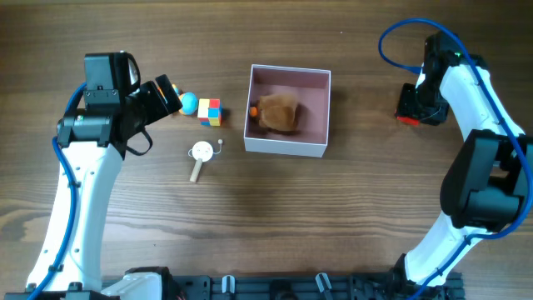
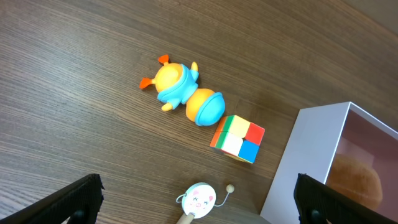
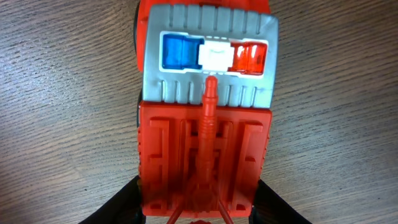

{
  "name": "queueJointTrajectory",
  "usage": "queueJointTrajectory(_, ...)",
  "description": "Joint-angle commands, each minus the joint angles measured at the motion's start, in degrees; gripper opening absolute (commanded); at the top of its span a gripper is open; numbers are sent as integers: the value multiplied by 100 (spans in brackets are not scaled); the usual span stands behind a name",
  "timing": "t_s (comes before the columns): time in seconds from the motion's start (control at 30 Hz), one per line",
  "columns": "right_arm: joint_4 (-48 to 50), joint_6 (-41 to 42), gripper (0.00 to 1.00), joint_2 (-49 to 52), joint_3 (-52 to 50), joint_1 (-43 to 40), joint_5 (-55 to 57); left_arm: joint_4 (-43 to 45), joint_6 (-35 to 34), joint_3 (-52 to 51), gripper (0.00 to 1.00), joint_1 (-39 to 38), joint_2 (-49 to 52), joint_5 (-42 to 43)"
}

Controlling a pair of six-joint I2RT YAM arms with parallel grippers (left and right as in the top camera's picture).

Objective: Pack container
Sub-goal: 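Move the right gripper to the red fire truck and grasp it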

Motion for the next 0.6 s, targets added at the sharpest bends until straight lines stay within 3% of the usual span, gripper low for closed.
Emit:
queueJointTrajectory(0.0,57,42,62,83,-9,-13,-85,-4,92,103,100,31,-2,68)
queueJointTrajectory(0.03,83,46,73,83,-9,-13,-85,-4,92,103,100,31,-2,68)
queueJointTrajectory(0.2,313,146,70,83,-9,-13,-68,-4,92,103,100,31,-2,68)
queueJointTrajectory(0.33,413,413,59,83,-9,-13,-66,-4,90,103,100,31,-2,68)
queueJointTrajectory(0.47,365,442,40,83,-9,-13,-66,-4,92,103,100,31,-2,68)
queueJointTrajectory(0.57,199,435,31,79,-2,-7,-39,-4,92,103,100,31,-2,68)
